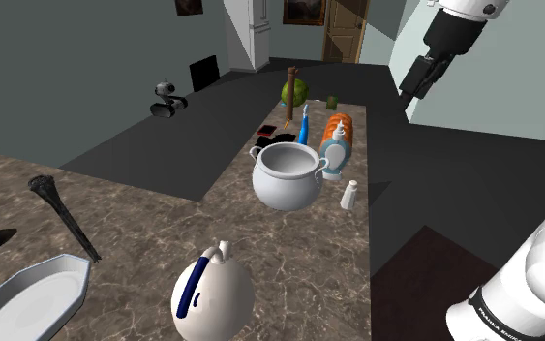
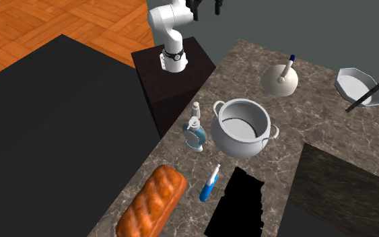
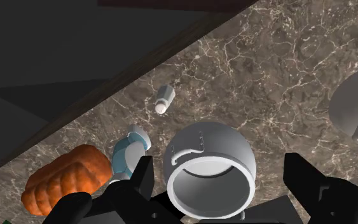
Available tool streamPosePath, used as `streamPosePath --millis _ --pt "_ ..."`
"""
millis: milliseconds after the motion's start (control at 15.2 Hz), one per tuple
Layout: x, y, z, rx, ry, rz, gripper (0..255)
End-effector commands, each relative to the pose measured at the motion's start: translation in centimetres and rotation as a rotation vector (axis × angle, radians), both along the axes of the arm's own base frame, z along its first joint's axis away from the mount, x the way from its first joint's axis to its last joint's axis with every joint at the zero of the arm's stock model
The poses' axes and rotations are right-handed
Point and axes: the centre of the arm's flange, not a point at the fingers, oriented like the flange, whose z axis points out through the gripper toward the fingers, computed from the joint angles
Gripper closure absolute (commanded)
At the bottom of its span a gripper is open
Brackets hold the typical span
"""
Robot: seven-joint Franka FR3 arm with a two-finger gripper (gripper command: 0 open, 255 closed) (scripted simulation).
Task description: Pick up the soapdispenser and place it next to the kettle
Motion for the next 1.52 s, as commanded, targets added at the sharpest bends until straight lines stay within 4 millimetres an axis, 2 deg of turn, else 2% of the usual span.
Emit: streamPosePath --millis 0,726,1452 --pt "0.0 0.0 0.0 0.000 0.000 0.000 0" --pt "6.8 -10.1 -9.3 0.066 -0.051 0.151 0" --pt "15.5 -18.3 -18.8 0.133 -0.102 0.303 0"
